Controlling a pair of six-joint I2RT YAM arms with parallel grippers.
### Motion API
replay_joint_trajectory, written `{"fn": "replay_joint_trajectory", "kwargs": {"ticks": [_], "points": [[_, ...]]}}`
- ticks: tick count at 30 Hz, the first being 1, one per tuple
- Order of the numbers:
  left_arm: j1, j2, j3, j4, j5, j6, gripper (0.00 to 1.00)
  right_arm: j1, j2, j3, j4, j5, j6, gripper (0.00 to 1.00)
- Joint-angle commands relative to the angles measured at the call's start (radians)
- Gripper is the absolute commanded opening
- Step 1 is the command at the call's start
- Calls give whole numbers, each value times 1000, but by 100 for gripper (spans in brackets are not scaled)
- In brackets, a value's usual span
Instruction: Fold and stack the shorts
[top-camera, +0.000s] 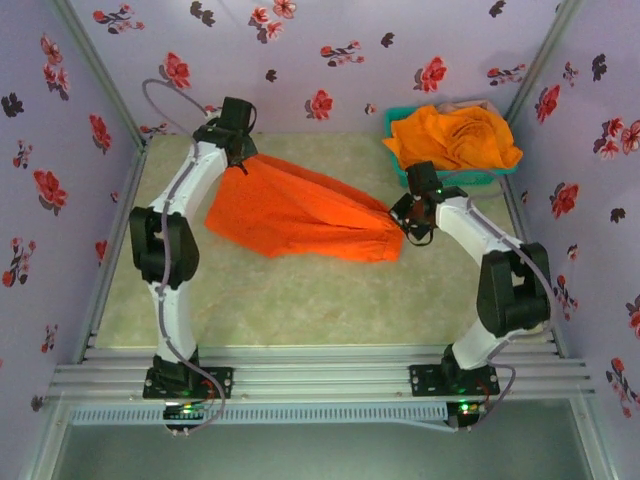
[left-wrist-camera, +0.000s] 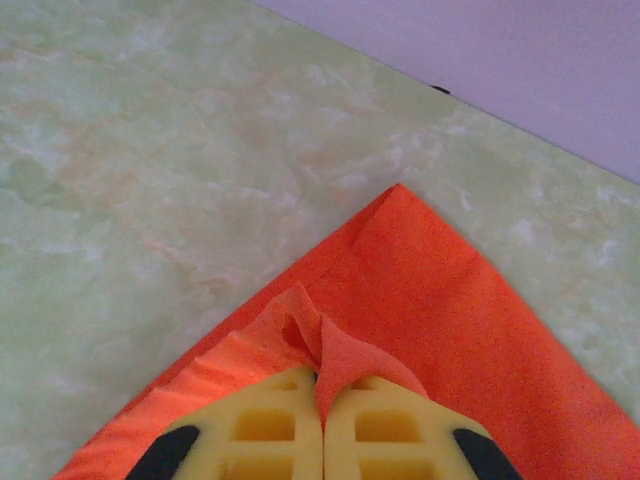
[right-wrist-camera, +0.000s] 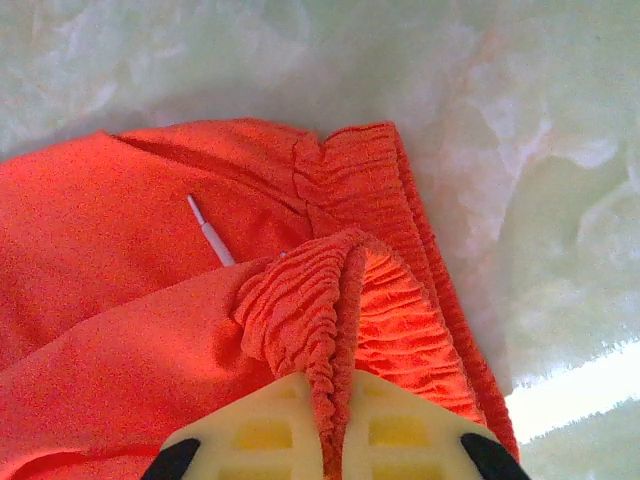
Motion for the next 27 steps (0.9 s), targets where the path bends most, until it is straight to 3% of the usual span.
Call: {"fn": "replay_joint_trajectory", "kwargs": {"ticks": [1, 5, 8, 11, 15, 19, 21, 27], "points": [[20, 76, 104, 53, 57, 0, 13, -34, 62, 64, 31, -30, 5, 22], [39, 169, 277, 35, 140, 18, 51, -83, 110, 127, 37, -88, 22, 57], [47, 150, 366, -11, 178, 55, 80, -104, 62, 126, 59, -106, 39, 70], [45, 24, 272, 19, 207, 79, 98, -100, -18, 85, 82, -87, 42, 80], [43, -213, -80, 191, 272, 80, 99, -64, -106, 31, 98, -103, 16, 85], [33, -391, -451, 406, 324, 30, 99, 33, -119, 3, 133, -127, -7, 89], [30, -418, -578, 492, 354, -5, 99, 84, -83, 12, 155, -163, -7, 89], [22, -338, -734, 609, 440, -104, 99, 187, 63, 68, 166, -213, -19, 90]]}}
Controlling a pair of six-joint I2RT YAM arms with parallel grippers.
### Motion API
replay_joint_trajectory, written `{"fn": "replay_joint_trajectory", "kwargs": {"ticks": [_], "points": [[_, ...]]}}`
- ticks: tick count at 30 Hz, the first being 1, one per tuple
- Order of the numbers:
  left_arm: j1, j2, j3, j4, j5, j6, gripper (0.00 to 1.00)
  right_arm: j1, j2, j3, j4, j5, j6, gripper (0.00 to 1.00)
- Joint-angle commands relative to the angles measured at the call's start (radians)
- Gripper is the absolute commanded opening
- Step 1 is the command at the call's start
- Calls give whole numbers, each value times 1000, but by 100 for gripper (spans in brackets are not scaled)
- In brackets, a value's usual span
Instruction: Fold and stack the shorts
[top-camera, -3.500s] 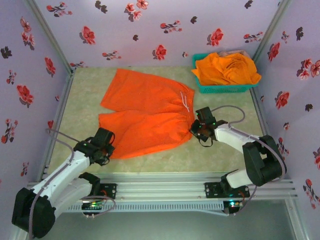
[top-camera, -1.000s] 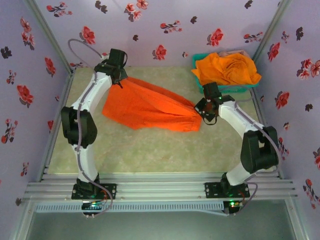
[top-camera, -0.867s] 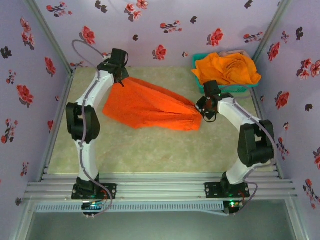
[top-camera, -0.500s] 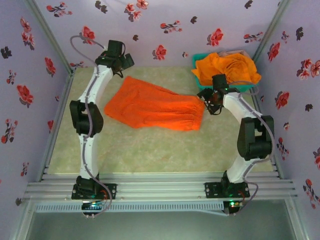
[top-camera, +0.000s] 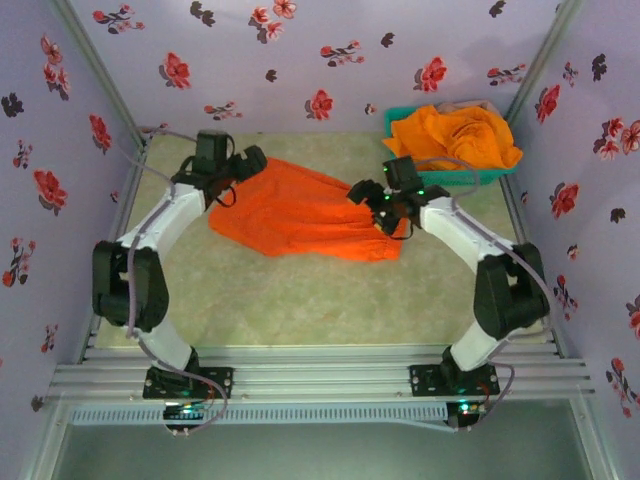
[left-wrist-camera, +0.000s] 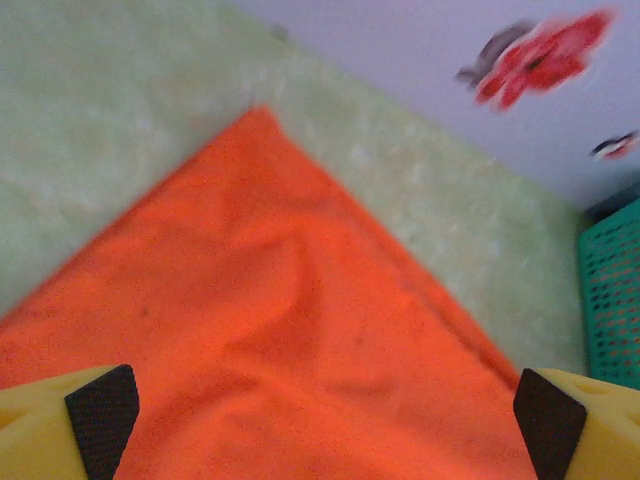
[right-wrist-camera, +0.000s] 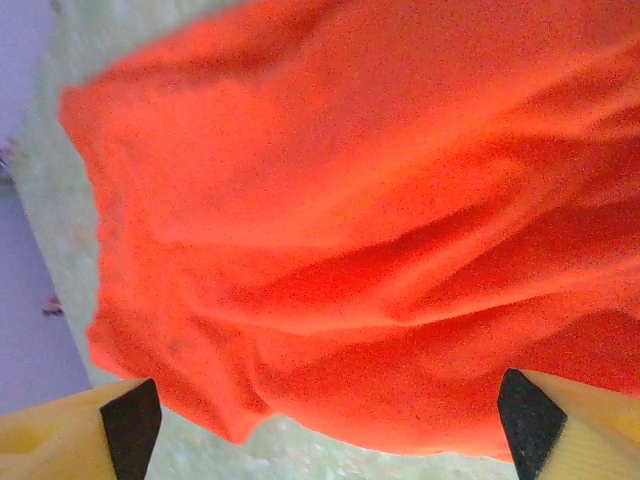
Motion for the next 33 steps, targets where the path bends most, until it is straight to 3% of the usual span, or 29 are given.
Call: {"fn": "replay_joint_trajectory", "kwargs": {"ticks": [1, 9, 16, 25, 29, 33], "points": [[-9, 65, -78, 137, 66, -76, 99, 32, 73, 34, 6, -36, -28, 90], [1, 175, -156, 192, 59, -88, 99, 45, 136, -30, 4, -26, -41, 89], [43, 90, -350, 246, 22, -112, 99, 43, 120, -126, -8, -21, -82, 89], [43, -186, -691, 263, -36, -168, 99, 45, 25, -242, -63, -59, -152, 89], [42, -411, -889, 245, -57, -234, 99, 43, -84, -306, -108, -71, -209, 90], [39, -685, -964, 134, -71, -256, 99, 44, -200, -326, -126, -101, -233, 92]]}}
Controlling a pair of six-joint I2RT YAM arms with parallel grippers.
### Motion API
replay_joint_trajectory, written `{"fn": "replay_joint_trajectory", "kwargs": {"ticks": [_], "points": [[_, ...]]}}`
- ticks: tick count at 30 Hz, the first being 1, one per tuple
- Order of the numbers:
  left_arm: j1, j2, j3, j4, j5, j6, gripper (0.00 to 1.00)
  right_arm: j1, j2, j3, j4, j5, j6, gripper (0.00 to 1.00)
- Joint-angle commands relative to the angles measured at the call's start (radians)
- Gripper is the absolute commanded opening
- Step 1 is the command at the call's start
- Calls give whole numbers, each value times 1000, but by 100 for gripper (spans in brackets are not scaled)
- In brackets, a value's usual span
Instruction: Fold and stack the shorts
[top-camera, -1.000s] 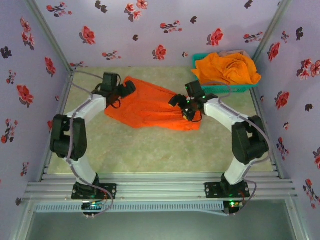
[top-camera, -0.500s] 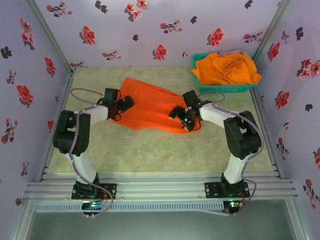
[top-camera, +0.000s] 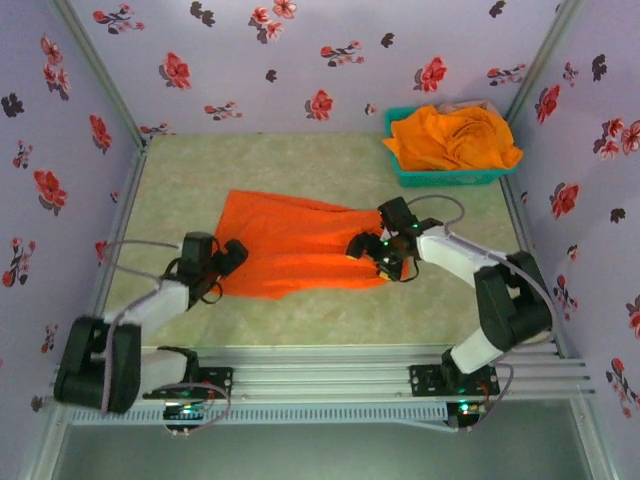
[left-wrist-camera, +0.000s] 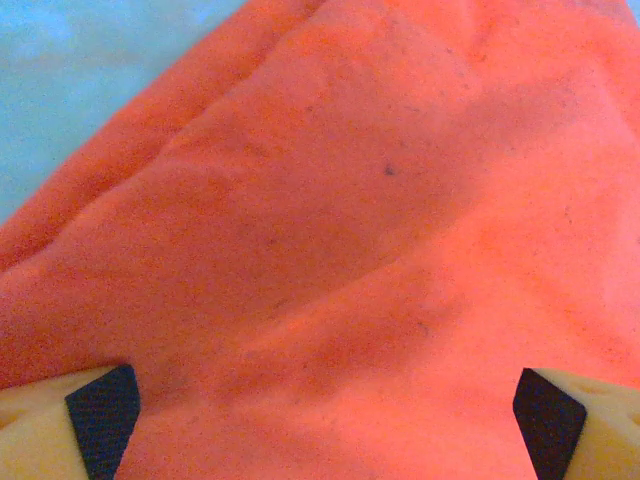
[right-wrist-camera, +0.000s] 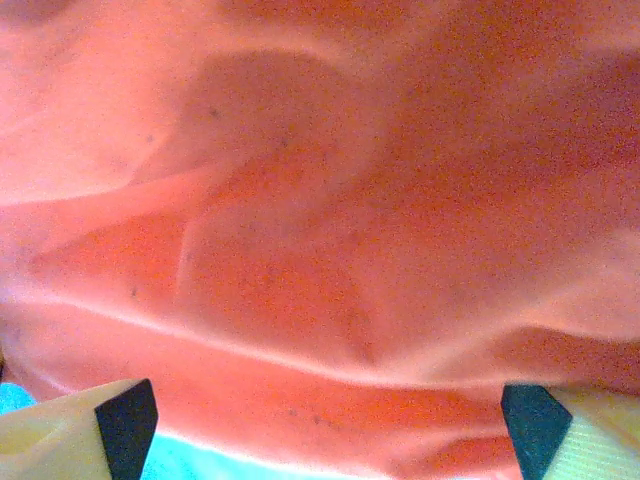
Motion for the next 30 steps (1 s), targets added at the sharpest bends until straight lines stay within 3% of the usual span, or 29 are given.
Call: {"fn": "replay_joint_trajectory", "kwargs": {"ticks": [1, 6, 10, 13, 20, 30], "points": [[4, -188, -23, -123, -53, -35, 99, -1, -93, 0, -64, -15, -50, 93], [-4, -358, 43, -129, 26, -8, 99, 0, -115, 108, -56, 12, -61, 97], [-5, -316, 84, -24, 178, -6, 99, 10, -9, 234, -25, -40, -39, 97], [-27, -250, 46, 84, 213, -68, 100, 42, 101, 337, -25, -68, -30, 97], [-102, -115, -60, 238, 164, -114, 99, 107, 326, 504, 11, -153, 18, 97], [-133, -58, -173, 275, 89, -122, 99, 62, 539, 650, 5, -169, 3, 96]]}}
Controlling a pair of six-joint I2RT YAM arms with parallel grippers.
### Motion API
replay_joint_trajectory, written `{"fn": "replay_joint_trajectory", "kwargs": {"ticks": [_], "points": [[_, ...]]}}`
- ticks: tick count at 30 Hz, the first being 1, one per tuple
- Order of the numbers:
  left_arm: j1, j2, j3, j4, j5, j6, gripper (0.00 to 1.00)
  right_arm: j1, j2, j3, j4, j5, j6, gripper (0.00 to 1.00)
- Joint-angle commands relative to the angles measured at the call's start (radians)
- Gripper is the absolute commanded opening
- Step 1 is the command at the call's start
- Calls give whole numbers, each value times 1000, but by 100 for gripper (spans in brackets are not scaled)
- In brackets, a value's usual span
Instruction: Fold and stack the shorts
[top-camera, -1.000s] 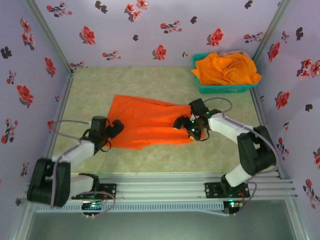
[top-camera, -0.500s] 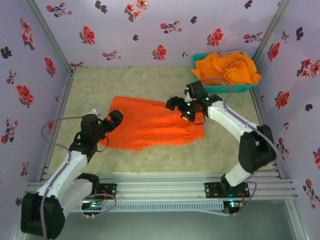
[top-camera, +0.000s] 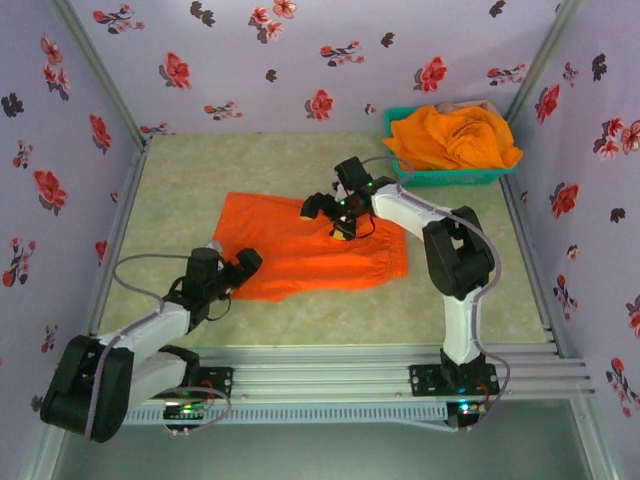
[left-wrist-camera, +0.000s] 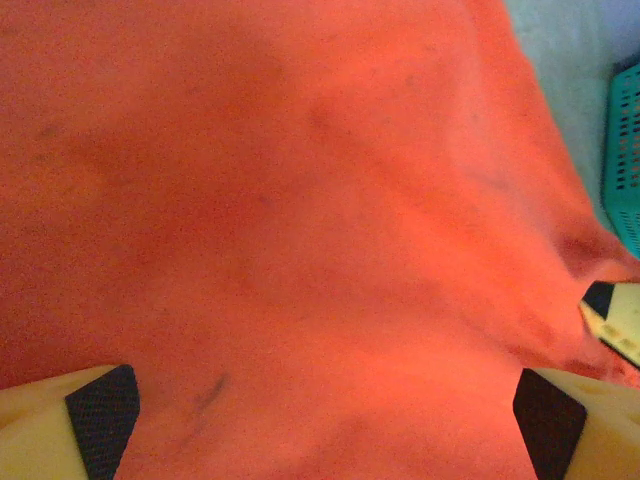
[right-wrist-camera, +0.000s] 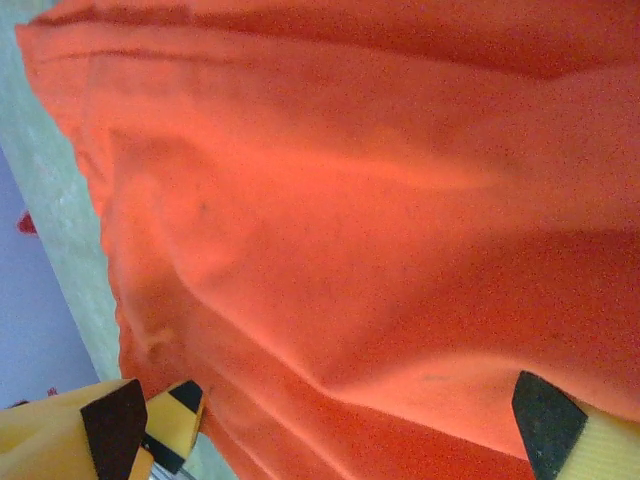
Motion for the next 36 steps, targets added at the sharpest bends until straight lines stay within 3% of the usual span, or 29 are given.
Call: {"fn": "replay_joint_trajectory", "kwargs": {"ticks": [1, 17, 29, 36], "points": [[-9, 7, -41, 35, -48, -18, 99, -33, 56, 51, 2, -27, 2, 96], [-14, -99, -154, -49, -137, -84, 99, -124, 166, 79, -16, -64, -4, 95], [-14, -154, -154, -110, -172, -89, 99, -49, -54, 42, 46, -141, 2, 96], [-15, -138, -147, -107, -172, -85, 99, -36, 28, 144, -30, -105, -29, 96]]}}
